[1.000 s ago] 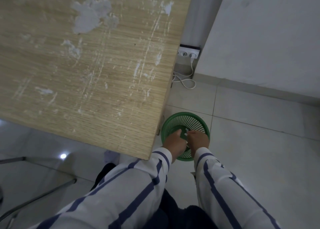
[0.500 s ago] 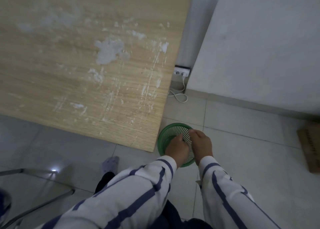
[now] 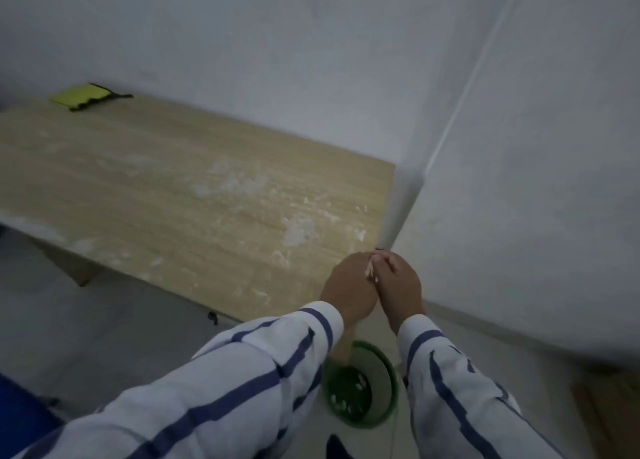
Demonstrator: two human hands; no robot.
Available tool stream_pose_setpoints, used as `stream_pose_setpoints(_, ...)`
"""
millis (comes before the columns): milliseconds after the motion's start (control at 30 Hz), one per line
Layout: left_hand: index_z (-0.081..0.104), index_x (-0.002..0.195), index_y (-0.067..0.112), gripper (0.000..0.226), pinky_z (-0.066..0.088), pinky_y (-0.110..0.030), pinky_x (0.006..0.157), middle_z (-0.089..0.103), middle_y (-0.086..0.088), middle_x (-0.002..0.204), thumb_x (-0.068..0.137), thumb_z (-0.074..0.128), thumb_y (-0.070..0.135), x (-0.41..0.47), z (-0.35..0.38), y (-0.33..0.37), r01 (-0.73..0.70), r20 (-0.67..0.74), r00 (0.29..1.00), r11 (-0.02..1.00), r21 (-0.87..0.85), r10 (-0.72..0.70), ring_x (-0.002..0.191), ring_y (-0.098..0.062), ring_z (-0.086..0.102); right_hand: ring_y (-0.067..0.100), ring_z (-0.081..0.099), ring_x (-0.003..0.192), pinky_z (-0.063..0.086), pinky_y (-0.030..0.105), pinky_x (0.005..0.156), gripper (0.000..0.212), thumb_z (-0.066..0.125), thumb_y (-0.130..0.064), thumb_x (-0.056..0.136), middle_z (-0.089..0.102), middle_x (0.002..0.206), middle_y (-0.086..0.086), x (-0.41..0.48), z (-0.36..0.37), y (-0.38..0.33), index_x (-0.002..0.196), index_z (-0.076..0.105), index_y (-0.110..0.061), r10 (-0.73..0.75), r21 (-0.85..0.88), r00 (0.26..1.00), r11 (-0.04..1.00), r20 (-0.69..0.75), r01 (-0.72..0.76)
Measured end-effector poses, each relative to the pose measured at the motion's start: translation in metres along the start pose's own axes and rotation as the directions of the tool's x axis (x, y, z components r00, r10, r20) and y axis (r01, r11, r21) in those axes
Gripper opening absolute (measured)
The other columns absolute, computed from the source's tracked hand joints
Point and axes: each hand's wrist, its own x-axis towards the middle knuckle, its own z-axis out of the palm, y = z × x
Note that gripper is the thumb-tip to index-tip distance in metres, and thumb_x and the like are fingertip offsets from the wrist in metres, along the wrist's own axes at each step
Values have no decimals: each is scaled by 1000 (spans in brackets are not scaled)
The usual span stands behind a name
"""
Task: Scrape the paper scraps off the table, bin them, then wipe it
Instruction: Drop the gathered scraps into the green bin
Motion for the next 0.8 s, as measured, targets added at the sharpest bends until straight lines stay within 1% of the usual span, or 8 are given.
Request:
stream_pose_setpoints(67,35,141,20,46,30,-35,109,36,-3,148,96,38,21,10,-41,-15,21,-27,999,997,76,-18,133,-22,35,18,53,80,42,29,68,23,44,-19,94,64,96,8,5,20,-31,99,65,-10,-93,-77,993,992,70,98)
stream_pose_setpoints(100,32,143,21,48,27,-37,111,31,-1,151,96,38,23,15,-63,-23,33,-48,998,994,102,-28,136,-20,29,21,54,81,42,30,70,24,44,-19,94,64,96,11,9,33,-45,99,65,-7,-134,-104,985,984,105,145)
stream_pose_setpoints(133,31,144,22,48,26,-38,112,29,0,152,96,38,25,21,-83,-32,40,-77,997,991,124,-31,138,-19,27,24,56,87,43,31,73,25,44,-19,94,64,102,13,14,47,-57,102,64,-6,-168,-137,976,973,138,187)
stream_pose_setpoints(200,32,143,22,48,26,-37,113,29,1,152,96,39,27,34,-124,-52,56,-136,990,987,152,-35,138,-19,27,23,54,102,37,25,80,27,46,-22,94,61,113,11,27,81,-76,112,62,-9,-220,-198,955,945,197,258)
stream_pose_setpoints(300,33,143,23,47,26,-37,112,30,1,151,97,41,29,55,-188,-90,97,-200,978,977,192,-58,138,-18,27,21,50,109,34,23,86,28,48,-23,93,56,117,8,52,143,-105,115,59,-11,-284,-238,922,907,262,347)
stream_pose_setpoints(367,34,142,23,47,27,-38,112,31,2,151,96,42,30,68,-232,-121,122,-226,971,969,216,-72,137,-19,28,21,49,111,35,26,90,28,50,-23,91,55,118,7,67,190,-126,116,58,-12,-306,-257,904,887,299,385)
stream_pose_setpoints(600,38,140,21,45,28,-35,110,36,1,148,95,43,29,104,-378,-225,231,-233,959,918,321,-160,135,-20,32,22,46,115,36,31,96,30,48,-24,91,51,122,6,99,347,-194,118,55,-15,-258,-272,888,887,382,374)
stream_pose_setpoints(800,40,138,22,45,31,-38,109,38,1,146,94,44,30,142,-460,-289,321,-248,936,892,319,-248,132,-22,35,22,42,118,35,31,98,31,46,-24,92,48,125,5,119,432,-230,121,53,-16,-229,-282,854,877,466,389)
